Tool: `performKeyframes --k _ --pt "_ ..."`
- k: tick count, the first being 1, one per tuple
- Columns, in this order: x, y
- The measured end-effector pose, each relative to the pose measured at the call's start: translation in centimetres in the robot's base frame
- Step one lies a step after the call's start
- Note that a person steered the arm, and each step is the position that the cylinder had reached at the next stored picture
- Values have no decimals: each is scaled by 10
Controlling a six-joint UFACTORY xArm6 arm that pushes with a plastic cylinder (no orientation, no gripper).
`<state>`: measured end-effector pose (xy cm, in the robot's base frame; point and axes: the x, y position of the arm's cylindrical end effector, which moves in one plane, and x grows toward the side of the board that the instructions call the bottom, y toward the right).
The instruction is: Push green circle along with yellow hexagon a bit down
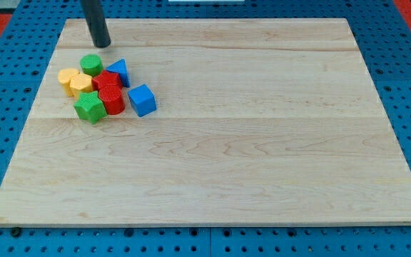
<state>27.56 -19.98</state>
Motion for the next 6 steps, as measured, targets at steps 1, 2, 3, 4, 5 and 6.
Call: performKeyframes --k 1,2,3,4,5,6 --pt "19 0" --pt "25 0" --pt "27 0" --pt "60 -2" --pt "100 1" --pt "126 12"
